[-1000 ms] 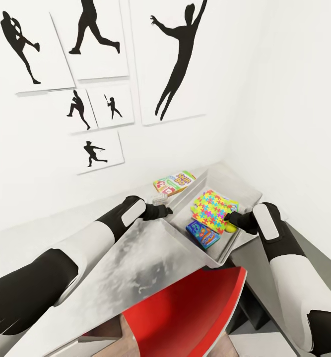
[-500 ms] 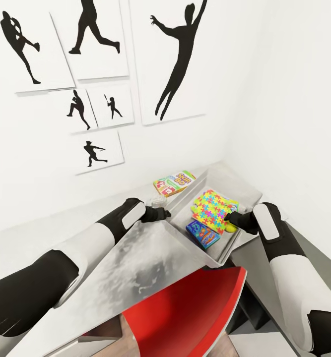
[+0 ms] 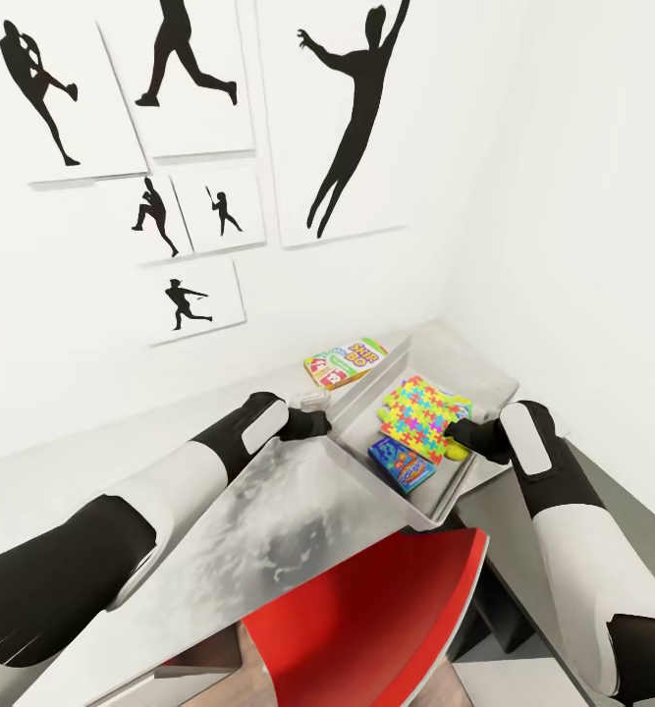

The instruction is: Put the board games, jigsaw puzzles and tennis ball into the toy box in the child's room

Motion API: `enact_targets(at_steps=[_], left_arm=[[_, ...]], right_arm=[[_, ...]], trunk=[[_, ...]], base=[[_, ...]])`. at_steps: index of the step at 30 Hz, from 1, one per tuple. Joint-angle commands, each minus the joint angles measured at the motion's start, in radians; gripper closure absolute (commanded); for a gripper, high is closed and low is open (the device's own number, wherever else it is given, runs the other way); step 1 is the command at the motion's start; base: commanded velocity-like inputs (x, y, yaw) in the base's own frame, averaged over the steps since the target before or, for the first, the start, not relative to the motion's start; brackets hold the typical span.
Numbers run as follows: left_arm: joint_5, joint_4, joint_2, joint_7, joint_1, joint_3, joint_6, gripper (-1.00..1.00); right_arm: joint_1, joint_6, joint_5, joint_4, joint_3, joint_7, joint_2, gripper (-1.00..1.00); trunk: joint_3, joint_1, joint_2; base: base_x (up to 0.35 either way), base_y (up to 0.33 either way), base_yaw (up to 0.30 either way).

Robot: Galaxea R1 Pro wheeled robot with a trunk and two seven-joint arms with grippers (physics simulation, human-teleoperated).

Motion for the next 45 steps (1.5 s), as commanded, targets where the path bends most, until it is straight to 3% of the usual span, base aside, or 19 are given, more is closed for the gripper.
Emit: enact_targets(at_steps=[1, 2, 45], left_arm=[[0.006, -0.001, 0.001, 0.009, -0.001, -0.01, 0.002, 1.0], [0.006, -0.001, 0.0, 0.009, -0.001, -0.01, 0.002, 1.0], [0.009, -0.022, 0.007, 0.006, 0.009, -0.008, -0.018, 1.0]], right_arm=[[0.0, 0.0, -0.018, 0.006, 0.0, -0.01, 0.0, -1.0], [0.0, 0.0, -0.018, 0.006, 0.0, -0.01, 0.0, 1.0], [0.001, 0.0, -0.018, 0.0, -0.001, -0.01, 0.002, 1.0]], trunk=[[-0.002, 0.001, -0.001], [-0.002, 0.001, -0.001], [-0.002, 0.001, -0.001]], base=[[0.0, 0.0, 0.0], [0.0, 0.0, 0.0], [0.0, 0.0, 0.0]])
